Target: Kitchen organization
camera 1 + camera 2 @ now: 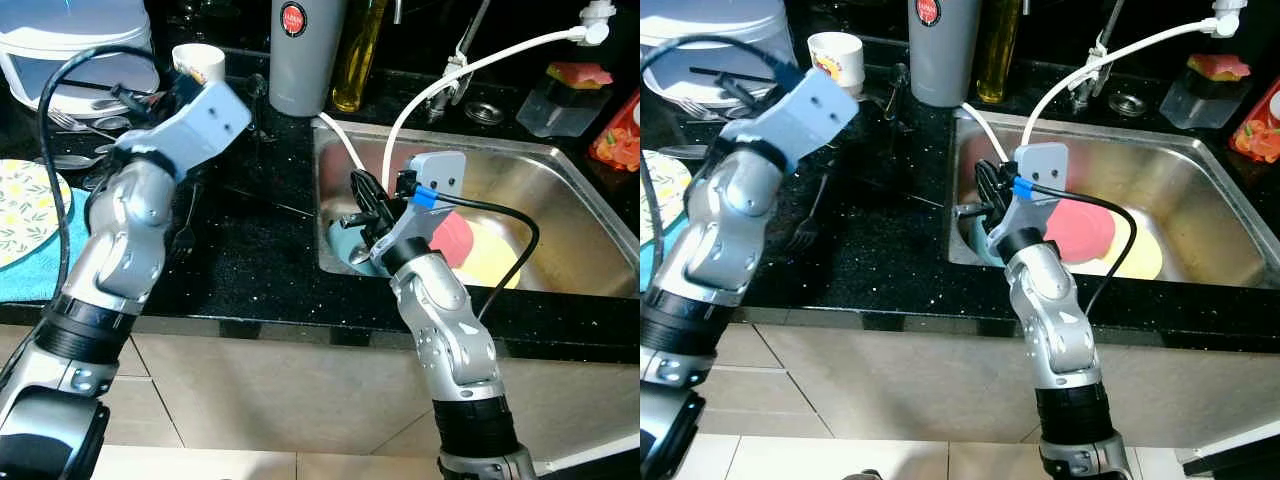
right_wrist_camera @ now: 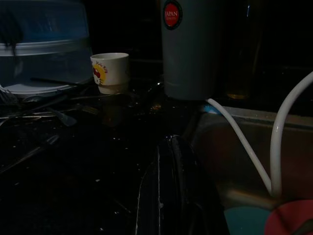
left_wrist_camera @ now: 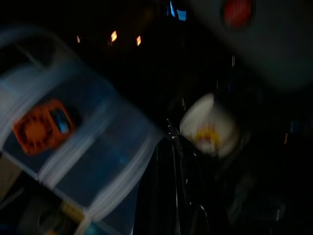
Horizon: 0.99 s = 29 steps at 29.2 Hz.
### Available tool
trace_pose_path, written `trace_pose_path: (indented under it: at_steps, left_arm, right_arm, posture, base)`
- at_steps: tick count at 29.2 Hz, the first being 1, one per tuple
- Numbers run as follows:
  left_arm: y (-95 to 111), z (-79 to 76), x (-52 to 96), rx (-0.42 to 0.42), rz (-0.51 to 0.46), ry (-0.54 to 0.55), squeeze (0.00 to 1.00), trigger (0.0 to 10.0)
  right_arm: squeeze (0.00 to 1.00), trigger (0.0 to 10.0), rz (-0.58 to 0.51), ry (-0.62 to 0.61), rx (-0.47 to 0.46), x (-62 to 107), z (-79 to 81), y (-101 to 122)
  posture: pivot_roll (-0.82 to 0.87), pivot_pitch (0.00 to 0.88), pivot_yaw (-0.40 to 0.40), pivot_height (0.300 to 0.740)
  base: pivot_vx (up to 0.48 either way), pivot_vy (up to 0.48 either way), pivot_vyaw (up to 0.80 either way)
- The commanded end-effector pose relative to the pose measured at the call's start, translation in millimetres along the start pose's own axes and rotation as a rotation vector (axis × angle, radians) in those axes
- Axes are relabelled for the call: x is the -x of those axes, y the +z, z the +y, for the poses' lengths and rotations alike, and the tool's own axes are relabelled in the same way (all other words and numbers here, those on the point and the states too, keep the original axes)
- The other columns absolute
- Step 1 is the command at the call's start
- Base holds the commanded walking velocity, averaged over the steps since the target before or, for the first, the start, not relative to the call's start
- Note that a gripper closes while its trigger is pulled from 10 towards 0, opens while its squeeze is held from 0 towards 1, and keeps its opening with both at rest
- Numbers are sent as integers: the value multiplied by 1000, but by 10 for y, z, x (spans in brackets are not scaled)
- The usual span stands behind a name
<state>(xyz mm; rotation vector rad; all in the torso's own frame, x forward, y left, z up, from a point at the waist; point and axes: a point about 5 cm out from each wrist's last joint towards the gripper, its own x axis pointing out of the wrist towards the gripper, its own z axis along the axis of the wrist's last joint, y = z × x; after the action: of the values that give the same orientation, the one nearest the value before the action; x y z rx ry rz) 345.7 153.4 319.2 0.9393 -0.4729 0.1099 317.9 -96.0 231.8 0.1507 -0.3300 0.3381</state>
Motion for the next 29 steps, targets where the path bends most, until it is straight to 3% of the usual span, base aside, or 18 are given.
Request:
trace_pose_path:
  at_steps: [1,3,4,5,8,12,13,15,16,20,21,23,27,29]
  left_arm:
    - [225,-23,-11,95,-98,-7,0,10000]
    - [381,-49,-12,213,-172,-32,0,10000]
    - [381,-49,-12,213,-172,-32,0,10000]
    - [521,-71,4,299,-250,-60,0,10000]
    - [627,-98,13,389,-305,-83,0,10000]
    - [654,-138,-42,590,-300,-102,0,10000]
    - [654,-138,-42,590,-300,-102,0,10000]
    - [662,-154,-87,699,-297,-115,0,10000]
    - [662,-154,-87,699,-297,-115,0,10000]
    - [644,-233,-190,1058,-253,-222,0,10000]
    - [644,-233,-190,1058,-253,-222,0,10000]
    - [623,-274,-243,1215,-228,-259,0,10000]
    - [633,-330,-271,1292,-219,-305,0,10000]
    - [680,-385,-278,1400,-216,-377,0,10000]
  right_arm:
    - [0,10000,-11,-25,4,4,-65,29]
    - [0,10000,-12,-30,9,3,-77,36]
    - [0,10000,-12,-30,9,3,-77,36]
    - [0,10000,-13,-38,14,2,-96,39]
    - [0,10000,-11,-51,23,1,-126,38]
    - [0,10000,9,-110,64,-5,-205,16]
    - [0,10000,9,-110,64,-5,-205,16]
    - [0,10000,12,-164,86,-10,-276,18]
    - [0,10000,12,-164,86,-10,-276,18]
    - [0,10000,-2,-259,121,10,-434,65]
    - [0,10000,-2,-259,121,10,-434,65]
    - [0,10000,-8,-281,126,20,-468,78]
    - [0,10000,-15,-294,128,22,-483,94]
    - [0,10000,-22,-297,129,19,-482,107]
  posture:
    - [275,63,-98,740]
    - [267,57,-98,740]
    - [267,57,-98,740]
    - [263,52,-100,740]
    - [259,48,-102,740]
    - [246,42,-103,740]
    - [246,42,-103,740]
    - [240,43,-104,740]
    - [240,43,-104,740]
    - [231,47,-104,740]
    - [231,47,-104,740]
    - [225,53,-103,740]
    - [219,59,-102,740]
    - [213,62,-101,740]
  base:
    - [0,0,0]
    - [0,0,0]
    - [0,0,0]
    - [0,0,0]
    - [0,0,0]
    - [0,0,0]
    - [0,0,0]
    - [0,0,0]
    - [0,0,0]
    - [0,0,0]
    - [0,0,0]
    - [0,0,0]
    - [0,0,0]
    - [0,0,0]
